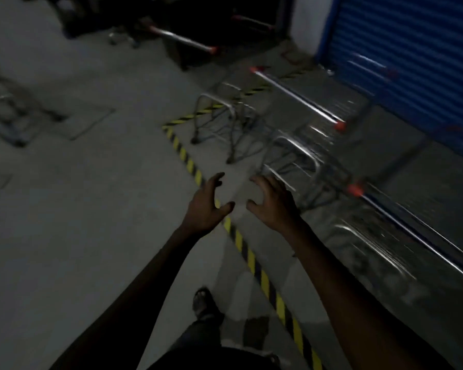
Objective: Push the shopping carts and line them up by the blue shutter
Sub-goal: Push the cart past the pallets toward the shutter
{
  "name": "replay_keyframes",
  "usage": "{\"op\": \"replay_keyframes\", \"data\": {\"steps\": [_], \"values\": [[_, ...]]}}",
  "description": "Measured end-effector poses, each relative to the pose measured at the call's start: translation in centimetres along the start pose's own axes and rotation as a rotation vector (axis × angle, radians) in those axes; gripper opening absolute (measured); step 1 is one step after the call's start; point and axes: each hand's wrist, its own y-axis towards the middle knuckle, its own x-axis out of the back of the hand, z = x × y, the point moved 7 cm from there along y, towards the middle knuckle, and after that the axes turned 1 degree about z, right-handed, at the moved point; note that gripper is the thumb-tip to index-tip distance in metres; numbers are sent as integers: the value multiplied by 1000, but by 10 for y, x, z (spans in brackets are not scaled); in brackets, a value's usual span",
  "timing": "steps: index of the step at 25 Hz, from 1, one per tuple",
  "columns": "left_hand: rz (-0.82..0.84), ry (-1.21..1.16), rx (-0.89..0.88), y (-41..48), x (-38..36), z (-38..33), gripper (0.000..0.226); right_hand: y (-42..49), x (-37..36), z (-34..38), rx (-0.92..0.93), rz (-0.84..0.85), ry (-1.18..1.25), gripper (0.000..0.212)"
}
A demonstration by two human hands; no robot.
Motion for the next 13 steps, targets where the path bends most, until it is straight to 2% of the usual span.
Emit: {"op": "replay_keyframes", "data": {"steps": [3, 7, 13], "values": [[-206, -29, 162, -38, 108, 89, 74, 48, -67, 115, 177, 129, -16, 56], [-386, -55, 333, -95, 241, 221, 78, 110, -178, 278, 369, 236, -42, 55], [-662, 78, 545, -173, 460, 378, 77, 176, -335, 529, 618, 372, 0, 54]]}}
